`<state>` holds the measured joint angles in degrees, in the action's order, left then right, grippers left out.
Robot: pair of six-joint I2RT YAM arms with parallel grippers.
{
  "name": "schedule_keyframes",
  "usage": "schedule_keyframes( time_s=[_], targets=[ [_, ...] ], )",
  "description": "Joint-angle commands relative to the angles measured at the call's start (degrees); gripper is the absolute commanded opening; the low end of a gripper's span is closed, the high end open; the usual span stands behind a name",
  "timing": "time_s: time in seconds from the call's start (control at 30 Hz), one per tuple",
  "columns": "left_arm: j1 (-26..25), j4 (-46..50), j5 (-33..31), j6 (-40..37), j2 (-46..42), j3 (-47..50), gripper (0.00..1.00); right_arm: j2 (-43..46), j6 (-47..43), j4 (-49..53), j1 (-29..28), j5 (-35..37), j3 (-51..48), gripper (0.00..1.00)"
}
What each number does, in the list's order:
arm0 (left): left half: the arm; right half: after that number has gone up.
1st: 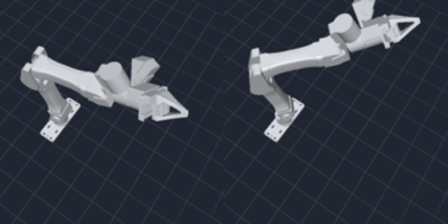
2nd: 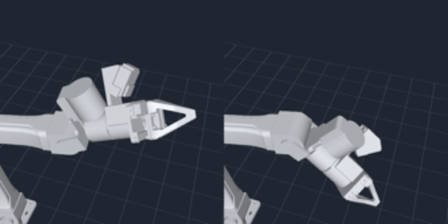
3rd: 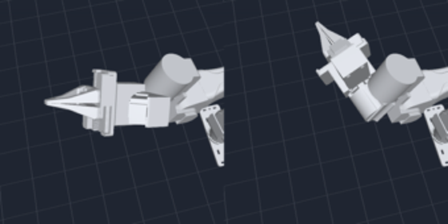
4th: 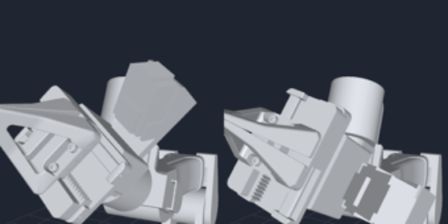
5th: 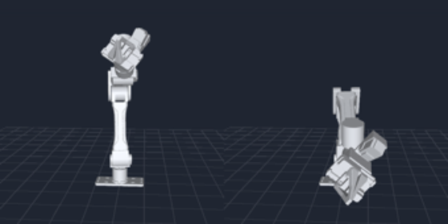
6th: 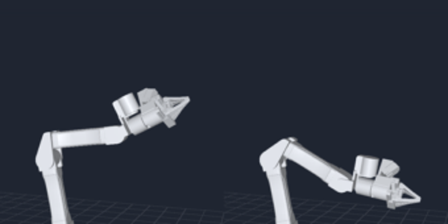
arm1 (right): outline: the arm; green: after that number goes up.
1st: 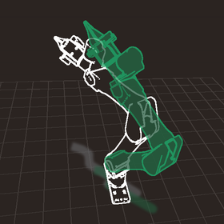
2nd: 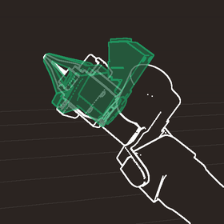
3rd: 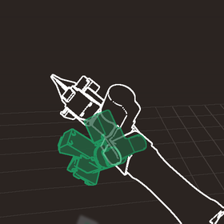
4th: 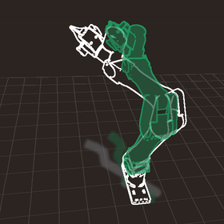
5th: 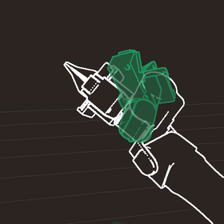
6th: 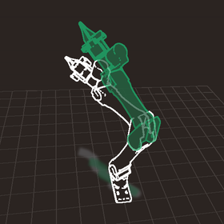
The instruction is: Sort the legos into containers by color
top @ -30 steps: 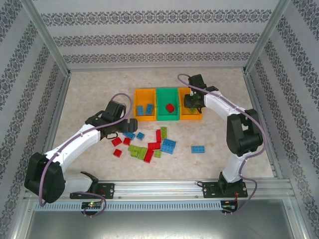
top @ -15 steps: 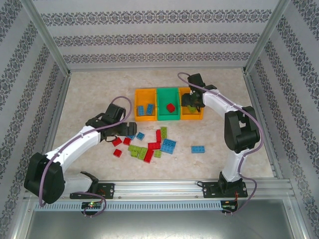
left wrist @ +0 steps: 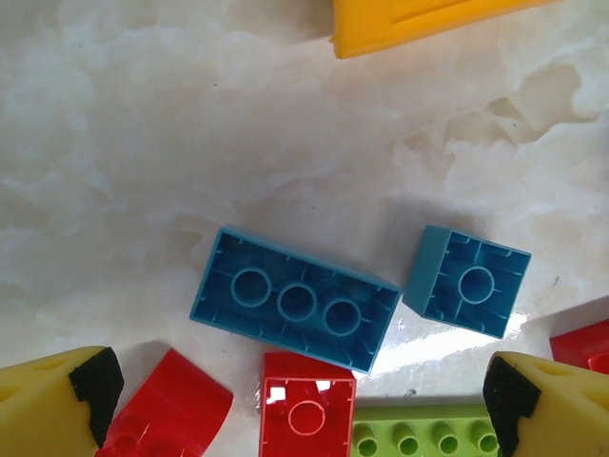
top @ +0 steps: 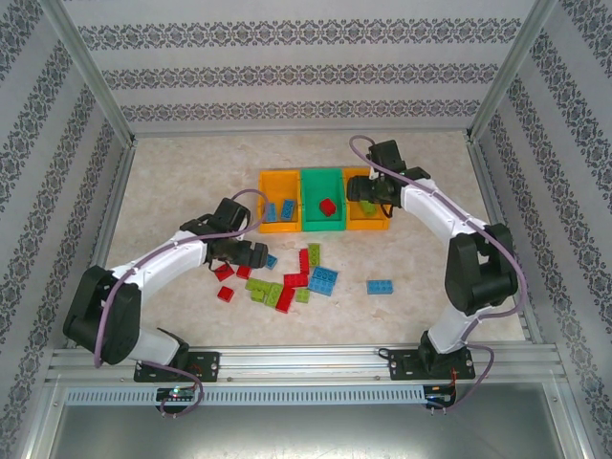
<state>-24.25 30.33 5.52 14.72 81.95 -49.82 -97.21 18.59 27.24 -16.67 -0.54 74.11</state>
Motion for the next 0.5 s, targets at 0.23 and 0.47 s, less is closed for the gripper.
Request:
schedule_keyframes(
  time_s=[0.23, 0.47],
  targets=[
    [-7.0, 1.31, -0.72, -4.06, 4.38, -6.51, 0.94, 4.68, 1.19, -2.42, -1.62, -0.17, -5.52, 0.79],
    [-8.97, 0.37, -0.72, -3.73, 7.13, -7.13, 0.87, 5.44, 1.31, -2.72, -1.31, -0.28, -7.02, 0.79]
  ],
)
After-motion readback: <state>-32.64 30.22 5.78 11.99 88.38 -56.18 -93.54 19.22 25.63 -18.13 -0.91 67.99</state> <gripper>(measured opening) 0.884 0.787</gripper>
